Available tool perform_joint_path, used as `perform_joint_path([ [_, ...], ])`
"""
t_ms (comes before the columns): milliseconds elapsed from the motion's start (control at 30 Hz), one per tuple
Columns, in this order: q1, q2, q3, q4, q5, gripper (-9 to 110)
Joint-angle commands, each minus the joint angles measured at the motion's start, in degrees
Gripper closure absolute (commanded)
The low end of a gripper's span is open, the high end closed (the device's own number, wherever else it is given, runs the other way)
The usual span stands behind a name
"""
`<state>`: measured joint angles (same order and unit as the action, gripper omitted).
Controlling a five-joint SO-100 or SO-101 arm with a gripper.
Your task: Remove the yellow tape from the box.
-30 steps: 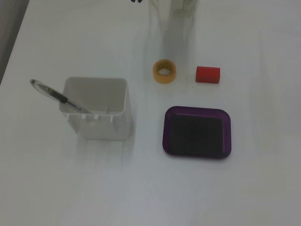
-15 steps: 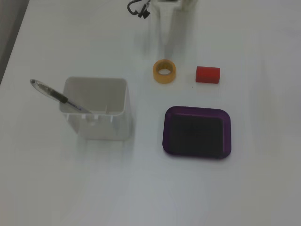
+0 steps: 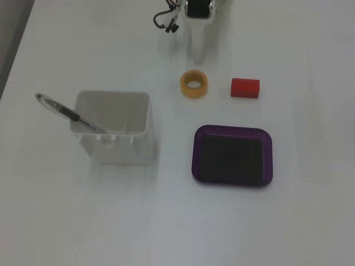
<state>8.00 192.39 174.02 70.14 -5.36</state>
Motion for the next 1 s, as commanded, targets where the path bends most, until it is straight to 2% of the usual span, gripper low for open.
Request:
perform_joint_path([
  [0, -0.09, 2.9, 0.53, -0.44, 0.26, 102],
  [967, -0.09, 2.99, 0.62, -1.14, -0.35, 102],
])
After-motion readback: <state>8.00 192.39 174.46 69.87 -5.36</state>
